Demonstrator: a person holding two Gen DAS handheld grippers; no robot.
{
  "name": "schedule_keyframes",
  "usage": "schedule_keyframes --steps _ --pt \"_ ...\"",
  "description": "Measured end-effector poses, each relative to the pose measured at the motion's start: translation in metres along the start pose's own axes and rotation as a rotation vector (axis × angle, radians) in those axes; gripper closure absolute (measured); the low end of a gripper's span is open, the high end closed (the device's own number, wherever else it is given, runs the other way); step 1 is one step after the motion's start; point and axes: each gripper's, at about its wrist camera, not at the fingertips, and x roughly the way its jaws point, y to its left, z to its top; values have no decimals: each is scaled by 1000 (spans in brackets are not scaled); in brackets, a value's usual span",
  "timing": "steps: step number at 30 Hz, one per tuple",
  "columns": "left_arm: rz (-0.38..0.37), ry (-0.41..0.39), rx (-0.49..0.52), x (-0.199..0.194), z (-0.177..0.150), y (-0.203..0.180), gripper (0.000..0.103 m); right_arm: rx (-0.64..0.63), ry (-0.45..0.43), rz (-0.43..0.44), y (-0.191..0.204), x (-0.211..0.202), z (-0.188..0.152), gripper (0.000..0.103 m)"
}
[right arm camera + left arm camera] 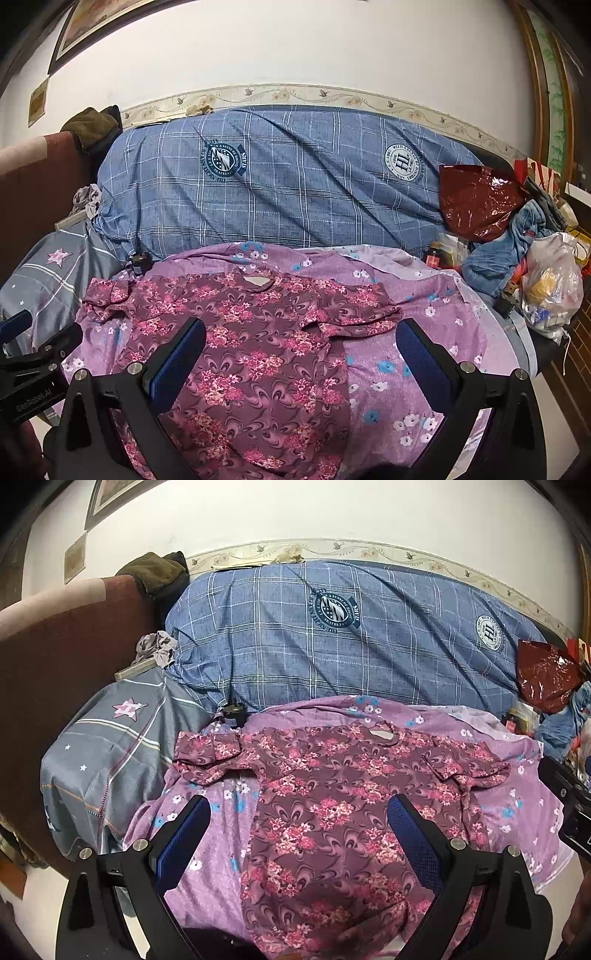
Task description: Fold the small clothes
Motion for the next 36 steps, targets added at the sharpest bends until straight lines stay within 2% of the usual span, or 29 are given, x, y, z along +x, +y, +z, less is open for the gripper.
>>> schedule_keyframes --steps 36 --pt "6 25 32 14 1 -9 6 10 29 12 -2 15 -7 1"
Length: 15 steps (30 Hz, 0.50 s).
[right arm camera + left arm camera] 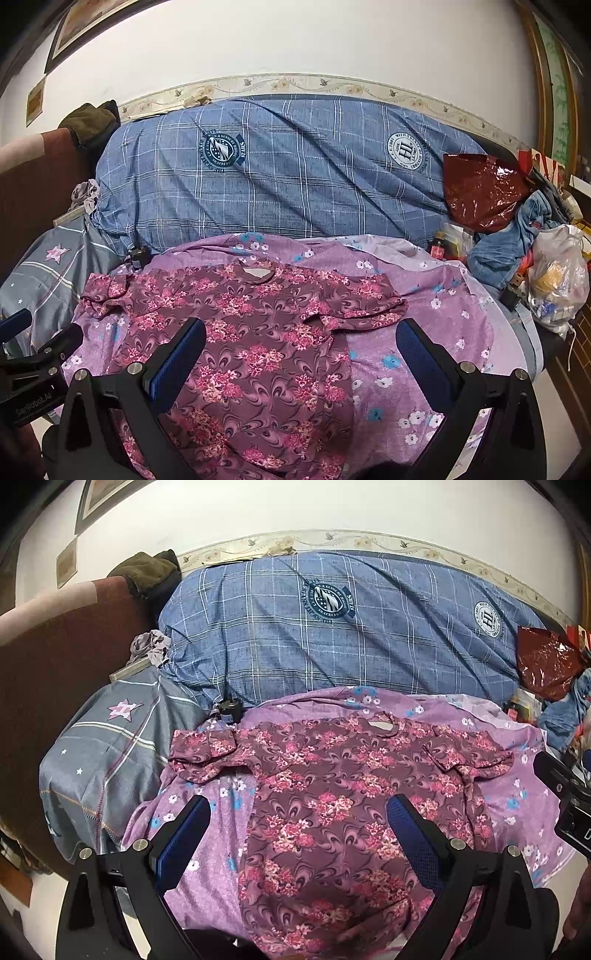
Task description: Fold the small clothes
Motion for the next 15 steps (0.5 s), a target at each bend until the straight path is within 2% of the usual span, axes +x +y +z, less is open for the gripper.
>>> schedule_keyframes --steps 15 --pt "6 5 23 2 6 -9 6 14 6 14 -6 5 2 1"
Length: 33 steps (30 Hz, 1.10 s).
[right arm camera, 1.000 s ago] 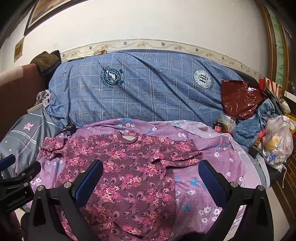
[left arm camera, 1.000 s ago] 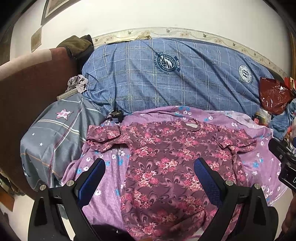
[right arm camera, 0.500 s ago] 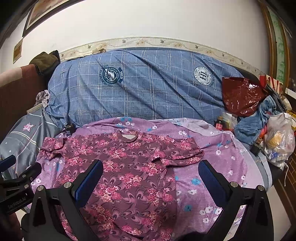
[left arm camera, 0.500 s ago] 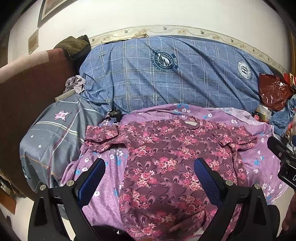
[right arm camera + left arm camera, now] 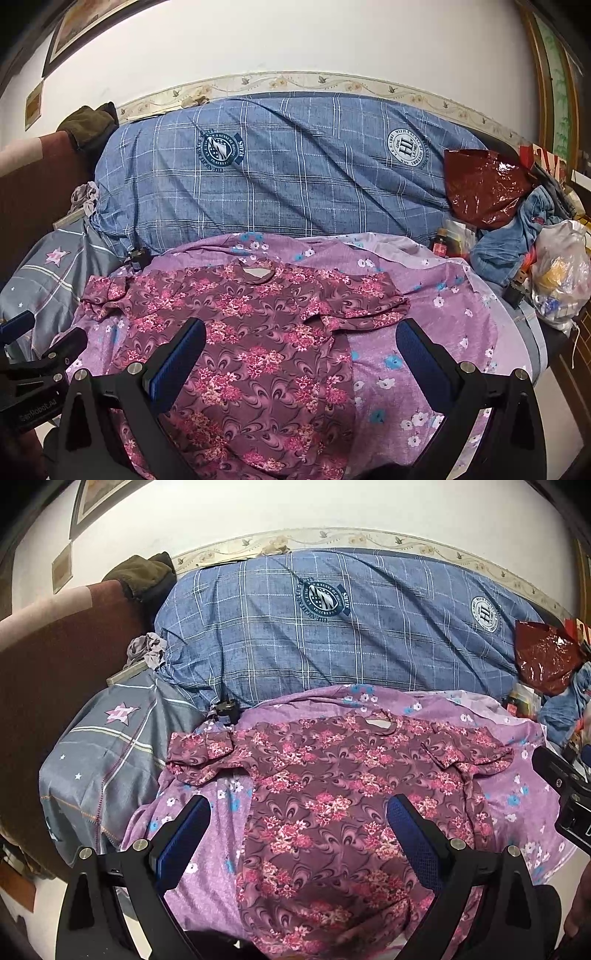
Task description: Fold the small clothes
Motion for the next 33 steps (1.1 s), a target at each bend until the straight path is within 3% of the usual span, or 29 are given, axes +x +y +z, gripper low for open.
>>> schedule_keyframes --steps 20,33 --pt "33 -31 -25 -31 -10 17 6 -37 -25 78 27 -23 4 1" --pt "36 10 -35 -5 -4 15 6 -44 -7 100 35 -7 3 1"
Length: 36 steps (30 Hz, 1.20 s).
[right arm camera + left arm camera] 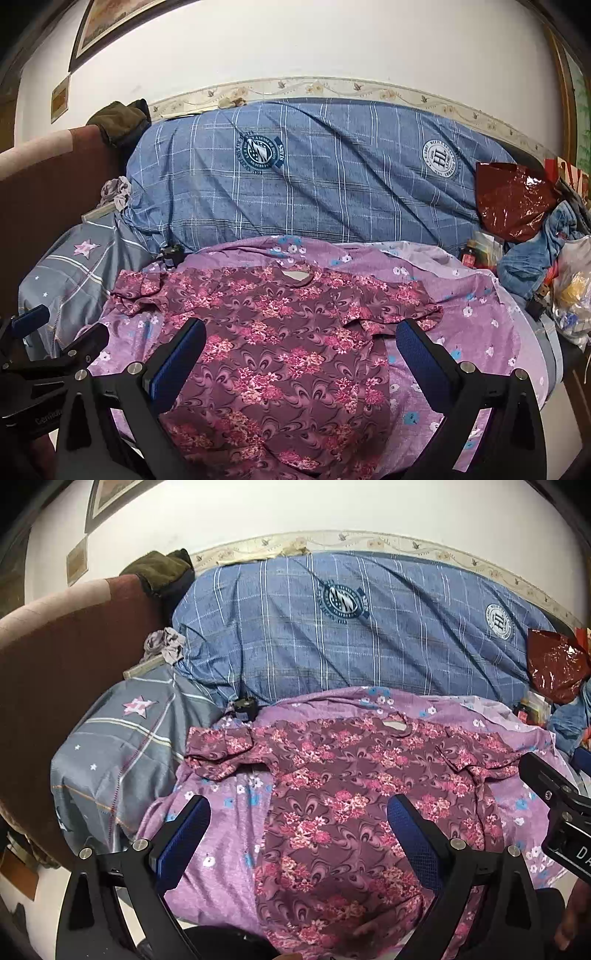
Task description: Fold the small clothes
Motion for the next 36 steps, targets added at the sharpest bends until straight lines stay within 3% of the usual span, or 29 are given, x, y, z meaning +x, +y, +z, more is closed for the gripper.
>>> schedule_keyframes --steps 5,11,14,17,21,24,26,28,30,32,36 --pt "-7 65 -25 42 1 -4 6 5 30 -19 -8 23 -4 1" --pt "32 180 -69 130 8 -11 6 24 116 -94 -40 84 -12 1" --pt "57 192 -45 177 19 -23 6 9 160 -157 -67 125 -13 1" --pt "81 151 -23 222 34 -35 6 66 194 -171 -114 160 -13 2" --pt "104 145 -17 280 39 -45 6 187 221 -109 -179 195 -12 11" --pt "106 256 5 322 23 -47 6 240 247 -32 -203 220 -9 18" --pt "89 248 -26 333 20 -43 4 228 261 2 -201 234 -7 20" --pt "70 264 -54 340 21 -39 3 223 280 -36 -198 247 -6 22" --pt "46 243 -98 342 15 -32 0 300 299 -57 -208 259 -11 27" --pt "52 215 -93 342 11 -34 0 365 304 26 -212 263 -14 27" --pt "79 210 -81 340 11 -37 0 245 289 106 -174 265 -8 27"
